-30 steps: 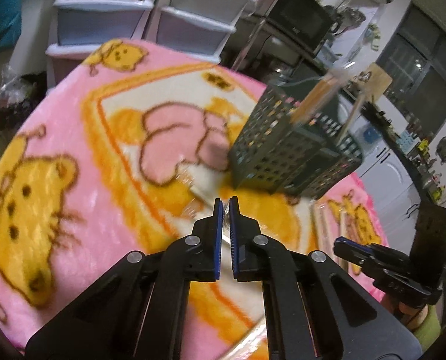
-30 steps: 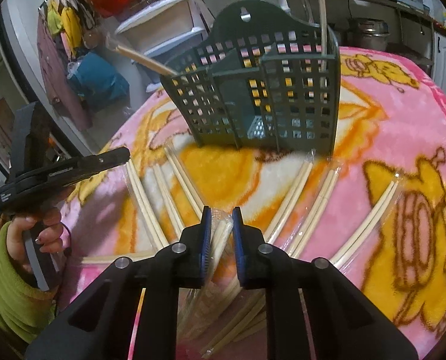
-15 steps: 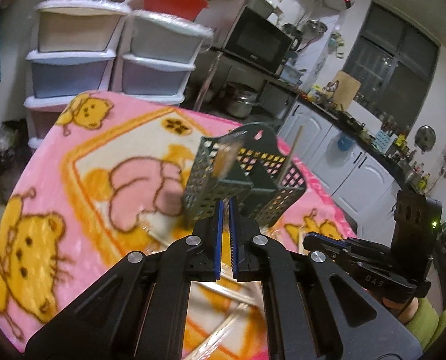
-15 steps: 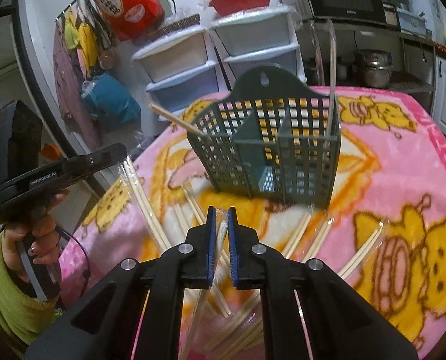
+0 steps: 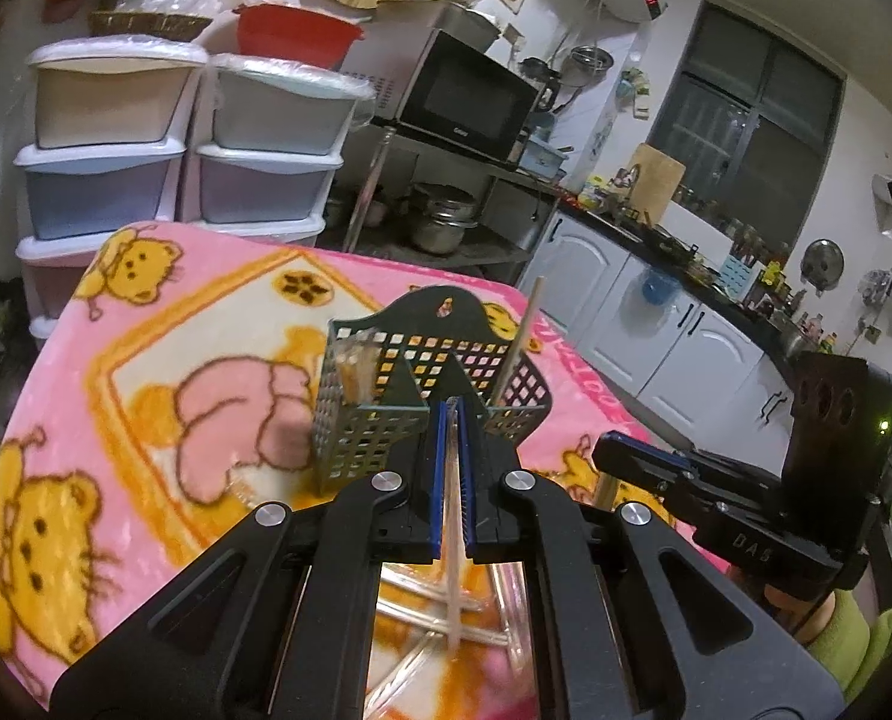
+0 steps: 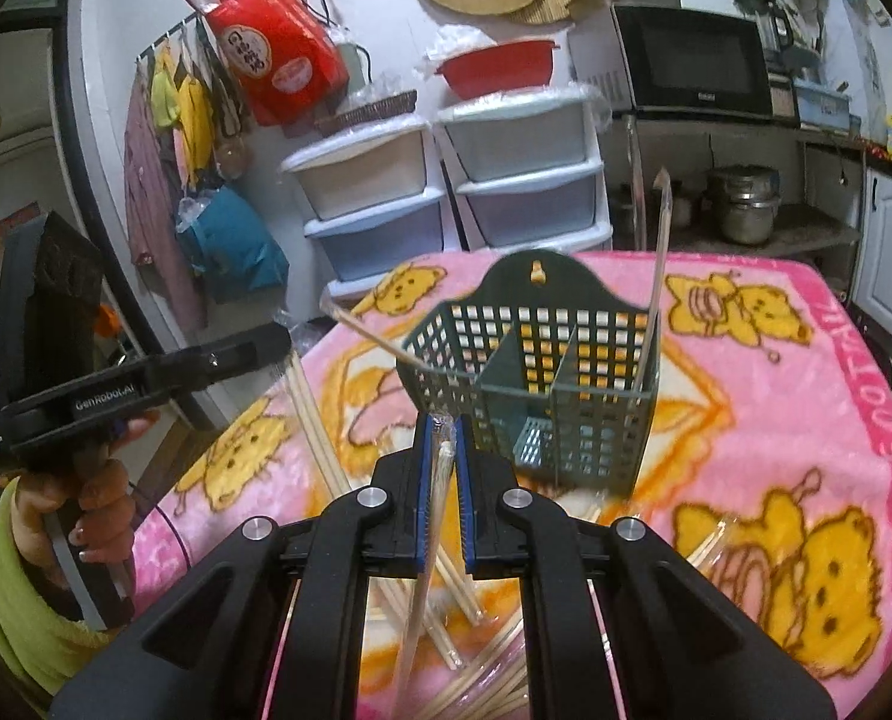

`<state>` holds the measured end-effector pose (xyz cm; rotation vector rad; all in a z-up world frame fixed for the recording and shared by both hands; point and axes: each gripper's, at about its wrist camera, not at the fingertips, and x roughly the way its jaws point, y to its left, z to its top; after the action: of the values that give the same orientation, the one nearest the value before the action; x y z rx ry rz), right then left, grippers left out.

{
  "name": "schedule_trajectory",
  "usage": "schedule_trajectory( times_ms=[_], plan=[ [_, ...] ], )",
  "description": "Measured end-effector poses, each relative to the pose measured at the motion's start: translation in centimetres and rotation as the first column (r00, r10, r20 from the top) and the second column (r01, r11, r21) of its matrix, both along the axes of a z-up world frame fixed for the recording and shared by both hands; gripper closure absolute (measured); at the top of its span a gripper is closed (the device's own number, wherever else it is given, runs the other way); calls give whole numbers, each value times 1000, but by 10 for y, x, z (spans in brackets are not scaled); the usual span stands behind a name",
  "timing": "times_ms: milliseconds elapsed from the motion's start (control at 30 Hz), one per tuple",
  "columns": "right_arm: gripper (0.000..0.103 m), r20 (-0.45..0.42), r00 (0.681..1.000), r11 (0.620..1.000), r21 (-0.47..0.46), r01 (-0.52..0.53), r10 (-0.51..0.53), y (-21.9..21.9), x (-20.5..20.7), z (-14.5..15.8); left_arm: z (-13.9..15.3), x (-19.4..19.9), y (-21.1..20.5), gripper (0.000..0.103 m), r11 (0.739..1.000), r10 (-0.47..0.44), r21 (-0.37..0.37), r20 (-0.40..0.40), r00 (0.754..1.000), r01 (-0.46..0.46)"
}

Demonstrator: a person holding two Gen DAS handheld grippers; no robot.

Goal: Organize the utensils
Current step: 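Lift the left tool's chopstick toward the caddy while the right tool carries its chopstick there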

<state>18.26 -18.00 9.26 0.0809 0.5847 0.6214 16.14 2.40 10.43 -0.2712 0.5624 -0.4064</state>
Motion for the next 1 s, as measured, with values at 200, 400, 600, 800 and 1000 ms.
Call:
schedule_trajectory(
  times_ms=[200, 400, 600, 800, 1000],
  plan=[
    [95, 49, 998, 1000, 14, 26, -27, -10, -3, 15, 9, 0, -7, 101, 1000, -21, 1, 23, 1000, 21],
    [96, 89, 995, 999, 30, 43, -46, -16, -4, 28, 22, -2, -15, 101, 999, -41, -2, 53, 998, 41],
    [96, 128, 990, 997, 44, 56, -61, -23, -5, 41, 37, -2, -24, 101, 998, -61, -2, 92, 994, 61],
    [96, 172, 982, 996, 64, 68, -78, -29, -3, 58, 55, 3, -31, 101, 998, -68, -2, 122, 990, 69],
    [96, 219, 973, 995, 81, 63, -79, -31, -1, 79, 70, 10, -36, 101, 998, -58, 0, 142, 988, 59]
  ],
)
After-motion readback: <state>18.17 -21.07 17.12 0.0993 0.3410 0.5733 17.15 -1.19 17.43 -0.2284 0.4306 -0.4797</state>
